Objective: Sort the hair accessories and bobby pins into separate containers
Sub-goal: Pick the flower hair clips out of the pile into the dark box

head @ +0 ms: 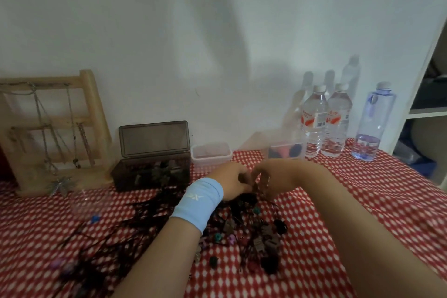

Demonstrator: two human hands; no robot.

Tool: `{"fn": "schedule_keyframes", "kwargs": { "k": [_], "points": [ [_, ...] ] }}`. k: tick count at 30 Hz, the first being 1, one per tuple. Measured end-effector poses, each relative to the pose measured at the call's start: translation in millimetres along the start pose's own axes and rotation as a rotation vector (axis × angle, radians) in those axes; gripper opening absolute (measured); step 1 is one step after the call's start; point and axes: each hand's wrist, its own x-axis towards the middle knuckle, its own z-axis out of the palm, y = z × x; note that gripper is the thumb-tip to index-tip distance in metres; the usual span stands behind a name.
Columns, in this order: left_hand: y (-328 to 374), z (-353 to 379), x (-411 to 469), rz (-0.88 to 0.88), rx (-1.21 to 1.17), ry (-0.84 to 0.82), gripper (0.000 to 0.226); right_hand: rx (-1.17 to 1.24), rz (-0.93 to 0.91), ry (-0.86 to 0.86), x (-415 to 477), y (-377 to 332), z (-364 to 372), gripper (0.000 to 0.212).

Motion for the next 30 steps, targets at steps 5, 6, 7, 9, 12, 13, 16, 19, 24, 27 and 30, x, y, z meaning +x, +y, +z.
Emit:
{"fn": "schedule_keyframes", "kwargs": {
  "k": [5,6,7,9,12,13,16,19,24,27,30],
  "points": [
    [-12.5,-5.6,-6.4,0.027,0.013,-0.043,0.022,0.105,-0.070,0.064,6.2,5.2,-3.0,0.048],
    [-14.1,-5.6,-7.3,0.033,0.009,-0.057,0.022,0.112,-0.083,0.096,8.3,5.5,-4.5,0.046],
    [-15.3,-5.0,-8.1,0.039,0.009,-0.076,0.022,0.108,-0.096,0.129,10.4,4.2,-5.5,0.043],
    [-17.6,-2.6,-8.5,0.047,0.011,-0.096,0.023,0.093,-0.117,0.173,15.3,1.1,-5.4,0.040],
    [-23.1,-4.5,-8.3,0.051,-0.001,-0.067,0.020,0.101,-0.129,0.131,19.0,-2.4,-3.2,0.041],
    [-27.0,-7.3,-7.9,0.042,-0.009,-0.048,0.017,0.103,-0.132,0.095,19.8,-2.7,-2.0,0.041],
    [-38.6,-15.6,-8.0,0.010,-0.086,0.019,0.011,0.093,-0.147,0.053,24.9,1.7,4.7,0.038],
    [-43.2,-20.5,-8.0,0.012,-0.178,0.074,0.020,0.158,-0.156,0.125,31.2,3.6,7.3,0.023],
    [-42.5,-19.9,-5.5,0.001,-0.183,0.083,0.014,0.214,-0.205,0.198,30.8,4.1,5.4,0.013],
    [-41.5,-16.0,-3.2,-0.019,-0.228,0.077,0.006,0.222,-0.202,0.222,35.0,7.5,8.6,0.017],
    [-36.0,-13.3,-3.8,-0.027,-0.190,0.120,0.009,0.230,-0.169,0.227,38.7,12.9,13.4,0.027]
  ]
}}
